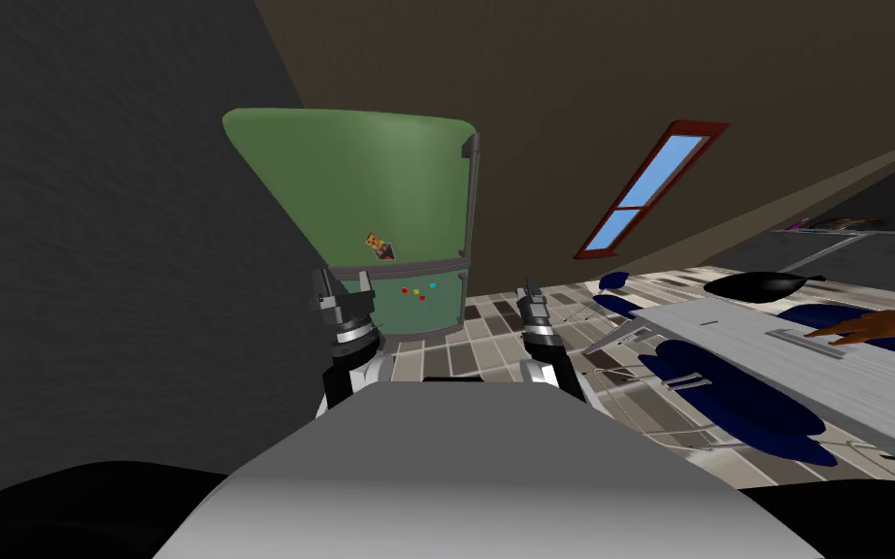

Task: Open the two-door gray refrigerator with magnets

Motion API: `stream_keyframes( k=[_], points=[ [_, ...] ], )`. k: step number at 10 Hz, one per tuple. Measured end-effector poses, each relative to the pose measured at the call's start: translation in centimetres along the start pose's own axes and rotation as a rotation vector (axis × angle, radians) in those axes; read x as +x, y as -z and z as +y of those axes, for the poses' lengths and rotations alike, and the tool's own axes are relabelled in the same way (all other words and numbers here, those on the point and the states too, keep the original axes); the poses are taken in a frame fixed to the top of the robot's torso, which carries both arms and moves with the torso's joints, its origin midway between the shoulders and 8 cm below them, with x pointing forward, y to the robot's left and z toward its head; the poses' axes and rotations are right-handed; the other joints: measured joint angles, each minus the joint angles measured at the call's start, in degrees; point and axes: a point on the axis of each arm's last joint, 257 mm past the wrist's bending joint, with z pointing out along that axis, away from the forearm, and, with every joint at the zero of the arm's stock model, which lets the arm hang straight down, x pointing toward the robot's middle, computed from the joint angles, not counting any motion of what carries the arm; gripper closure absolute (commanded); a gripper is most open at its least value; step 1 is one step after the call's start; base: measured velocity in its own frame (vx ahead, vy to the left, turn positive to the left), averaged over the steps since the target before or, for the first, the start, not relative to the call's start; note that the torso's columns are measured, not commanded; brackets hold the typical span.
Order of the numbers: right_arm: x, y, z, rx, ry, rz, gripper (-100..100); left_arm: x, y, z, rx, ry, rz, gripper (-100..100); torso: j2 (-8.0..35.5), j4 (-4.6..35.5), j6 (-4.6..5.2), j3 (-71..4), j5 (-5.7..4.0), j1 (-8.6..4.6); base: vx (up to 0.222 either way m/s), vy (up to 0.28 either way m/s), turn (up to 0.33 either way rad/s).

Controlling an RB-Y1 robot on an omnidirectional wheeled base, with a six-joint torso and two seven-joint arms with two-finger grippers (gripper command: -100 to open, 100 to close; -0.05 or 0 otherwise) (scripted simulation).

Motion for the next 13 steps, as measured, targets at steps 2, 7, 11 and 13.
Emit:
stream_keyframes(
  k=[2,7,11,13],
  points=[
    [0.0,0.0,0.0,0.000,0.000,0.000,0,0.0,0.0,0.0,0.000,0.000,0.000,0,6.0,6.0,0.00,-12.0,0.00,0.00,0.000,0.000,0.000],
    [0.0,0.0,0.0,0.000,0.000,0.000,0,0.0,0.0,0.0,0.000,0.000,0.000,0,26.9,26.9,0.00,-53.8,0.00,0.00,0.000,0.000,0.000],
    [0.0,0.0,0.0,0.000,0.000,0.000,0,0.1,-0.1,0.3,-0.008,-0.003,0.021,-100,41.5,41.5,0.00,-83.1,0.00,-0.03,0.009,-0.017,0.017],
    [0.0,0.0,0.0,0.000,0.000,0.000,0,0.5,-0.3,1.3,-0.035,-0.012,0.070,-100,42.1,42.2,0.00,-84.6,-0.04,-0.13,0.033,-0.080,0.054]
  ],
)
